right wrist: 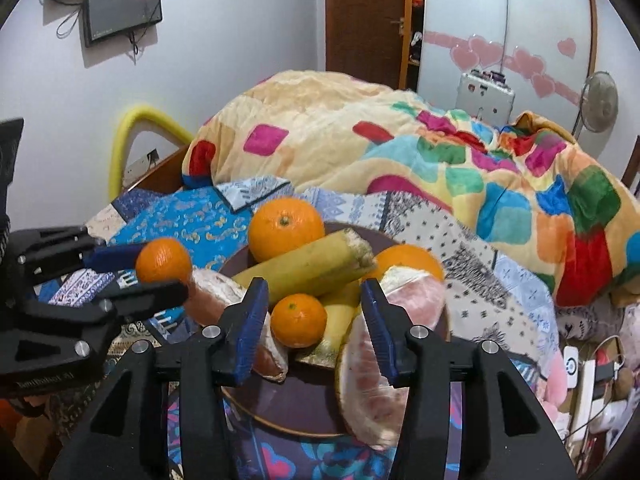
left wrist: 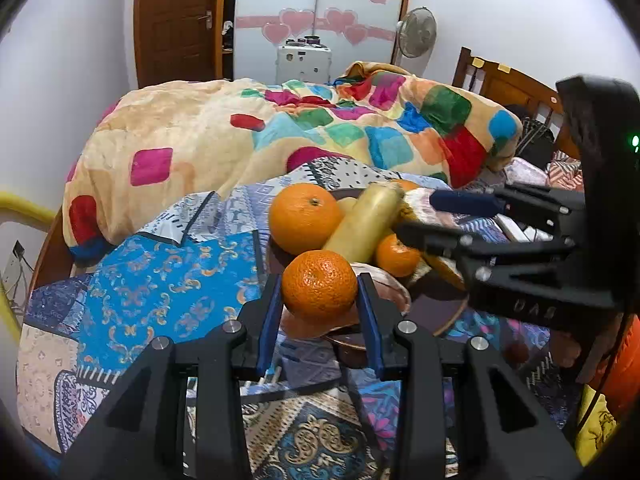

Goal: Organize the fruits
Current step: 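Place both small oranges on the plate and open both tools, then move the right tool to the dark red small fruit on the cloth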

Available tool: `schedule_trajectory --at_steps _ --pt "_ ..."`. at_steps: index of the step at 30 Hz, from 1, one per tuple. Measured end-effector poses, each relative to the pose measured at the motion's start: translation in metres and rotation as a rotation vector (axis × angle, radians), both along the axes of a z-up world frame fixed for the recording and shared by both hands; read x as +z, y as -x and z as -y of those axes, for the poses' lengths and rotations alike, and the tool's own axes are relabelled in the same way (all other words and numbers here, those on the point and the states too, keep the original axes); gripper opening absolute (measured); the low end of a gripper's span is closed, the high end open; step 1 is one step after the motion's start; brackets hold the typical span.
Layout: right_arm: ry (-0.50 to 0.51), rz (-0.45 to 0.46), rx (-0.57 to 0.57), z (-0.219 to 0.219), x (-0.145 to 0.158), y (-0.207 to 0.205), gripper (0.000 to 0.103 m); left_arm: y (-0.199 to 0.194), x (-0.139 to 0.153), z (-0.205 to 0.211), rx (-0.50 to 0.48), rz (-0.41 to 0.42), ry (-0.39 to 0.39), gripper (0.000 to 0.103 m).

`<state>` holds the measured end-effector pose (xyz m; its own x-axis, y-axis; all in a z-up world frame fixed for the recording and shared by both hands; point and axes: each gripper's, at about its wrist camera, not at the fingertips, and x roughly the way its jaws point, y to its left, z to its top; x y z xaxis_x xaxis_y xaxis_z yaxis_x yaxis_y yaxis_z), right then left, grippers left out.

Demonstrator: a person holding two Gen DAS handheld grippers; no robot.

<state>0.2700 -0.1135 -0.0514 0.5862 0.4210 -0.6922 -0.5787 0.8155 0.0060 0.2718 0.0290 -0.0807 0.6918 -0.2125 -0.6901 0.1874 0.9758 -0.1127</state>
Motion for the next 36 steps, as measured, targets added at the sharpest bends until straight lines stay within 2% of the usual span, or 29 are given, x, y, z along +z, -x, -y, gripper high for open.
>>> schedule_trajectory --at_steps 9,15,25,26,29,36 --pt "-0.042 0.031 -0.039 0.033 0.016 0.024 0.045 0.01 -0.002 0.034 -0.056 -0.013 -0.023 0.037" --pt "-0.034 0.035 -0.074 0.061 0.011 0.039 0.045 0.004 -0.012 0.06 -0.09 -0.043 -0.04 0.037" --pt "-0.051 -0.003 -0.105 0.09 -0.002 0.039 0.045 -0.009 -0.024 0.092 -0.11 -0.061 -0.104 0.037" --pt "-0.054 -0.01 -0.106 0.092 -0.004 0.038 0.045 -0.01 -0.025 0.092 -0.111 -0.067 -0.102 0.038" --pt "-0.049 -0.017 -0.109 0.095 -0.008 0.041 0.045 -0.01 -0.022 0.092 -0.095 -0.054 -0.105 0.051" --pt "-0.052 -0.017 -0.112 0.1 -0.008 0.054 0.045 0.009 -0.001 0.075 -0.063 -0.016 -0.077 0.053"
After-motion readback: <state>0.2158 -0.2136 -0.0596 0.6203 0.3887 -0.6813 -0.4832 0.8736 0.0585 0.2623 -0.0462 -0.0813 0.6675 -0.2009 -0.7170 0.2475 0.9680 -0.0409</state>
